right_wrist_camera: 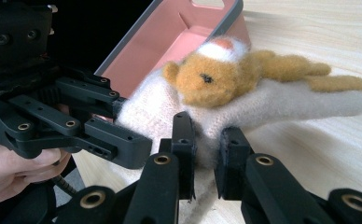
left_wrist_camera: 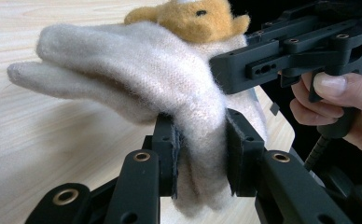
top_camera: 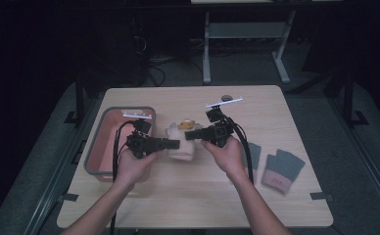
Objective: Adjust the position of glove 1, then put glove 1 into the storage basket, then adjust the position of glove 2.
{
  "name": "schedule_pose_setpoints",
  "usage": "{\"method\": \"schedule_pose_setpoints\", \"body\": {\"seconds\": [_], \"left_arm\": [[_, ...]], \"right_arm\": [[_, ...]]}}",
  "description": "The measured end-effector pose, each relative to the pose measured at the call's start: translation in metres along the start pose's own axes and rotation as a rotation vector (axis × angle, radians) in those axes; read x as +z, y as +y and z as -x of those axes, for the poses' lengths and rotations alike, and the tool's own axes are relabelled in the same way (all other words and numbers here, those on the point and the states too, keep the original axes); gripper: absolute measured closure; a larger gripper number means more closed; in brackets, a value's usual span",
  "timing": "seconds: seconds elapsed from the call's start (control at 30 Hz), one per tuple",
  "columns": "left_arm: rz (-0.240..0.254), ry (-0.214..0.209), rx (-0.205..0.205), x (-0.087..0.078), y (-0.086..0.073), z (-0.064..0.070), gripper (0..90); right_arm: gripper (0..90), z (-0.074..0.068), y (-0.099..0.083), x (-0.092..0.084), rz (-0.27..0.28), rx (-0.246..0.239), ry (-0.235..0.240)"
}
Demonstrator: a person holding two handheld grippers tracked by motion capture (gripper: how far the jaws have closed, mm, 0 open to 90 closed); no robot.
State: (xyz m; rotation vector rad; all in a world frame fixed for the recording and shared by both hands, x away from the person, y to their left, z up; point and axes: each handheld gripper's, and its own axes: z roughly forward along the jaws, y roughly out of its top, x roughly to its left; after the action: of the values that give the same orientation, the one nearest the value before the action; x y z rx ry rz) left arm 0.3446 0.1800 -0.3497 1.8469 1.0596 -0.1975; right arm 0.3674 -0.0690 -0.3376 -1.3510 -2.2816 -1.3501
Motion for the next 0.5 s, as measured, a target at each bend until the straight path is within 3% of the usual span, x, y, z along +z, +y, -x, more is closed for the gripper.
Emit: {"method": "schedule_pose_setpoints", "body": {"seconds": [0.5], "left_arm": [[0.002,-0.005,-0.008,-0.0053,0.0038,-0.0006,68.5]], "right_arm": [[79.8,-0.0028,0.0044,0.0003,0.001,-0.005,0.003]]}}
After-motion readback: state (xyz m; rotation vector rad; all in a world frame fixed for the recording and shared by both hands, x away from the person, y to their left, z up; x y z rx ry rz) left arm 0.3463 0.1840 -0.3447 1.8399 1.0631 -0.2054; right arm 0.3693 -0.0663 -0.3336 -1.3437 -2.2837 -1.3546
